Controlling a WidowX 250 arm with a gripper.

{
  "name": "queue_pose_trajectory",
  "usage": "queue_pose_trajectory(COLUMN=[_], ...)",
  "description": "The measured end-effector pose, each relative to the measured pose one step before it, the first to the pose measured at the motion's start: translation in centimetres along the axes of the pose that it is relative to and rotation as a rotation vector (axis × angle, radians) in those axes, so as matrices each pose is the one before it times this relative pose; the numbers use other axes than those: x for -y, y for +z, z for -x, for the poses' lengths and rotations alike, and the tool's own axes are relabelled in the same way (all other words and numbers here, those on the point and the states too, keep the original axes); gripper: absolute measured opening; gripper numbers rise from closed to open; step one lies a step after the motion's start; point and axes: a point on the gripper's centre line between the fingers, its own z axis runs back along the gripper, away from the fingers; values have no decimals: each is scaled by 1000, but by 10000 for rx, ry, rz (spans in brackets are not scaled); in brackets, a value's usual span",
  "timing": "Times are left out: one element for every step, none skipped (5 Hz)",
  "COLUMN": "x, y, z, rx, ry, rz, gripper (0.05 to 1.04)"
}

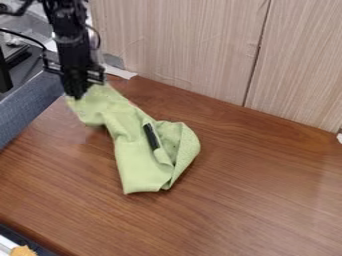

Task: Fold the cloth from the top left to right

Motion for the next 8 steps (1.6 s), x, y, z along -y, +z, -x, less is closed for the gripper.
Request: queue_pose_trajectory(x=[2374, 4379, 4768, 4802, 3606, 1601, -66, -574], y=[2627, 2263, 908, -180, -1417, -2582, -2619, -1163], z=[770, 1218, 1414, 1530, 1133, 826, -52, -98], rx=[475, 557, 256, 78, -64, -336, -35, -75], ry=[-621, -1393, -1458, -1427, -1139, -430, 212, 231], rz=[209, 306, 291, 189, 127, 76, -126, -270], gripper=[68, 68, 68, 68, 68, 67, 67, 67])
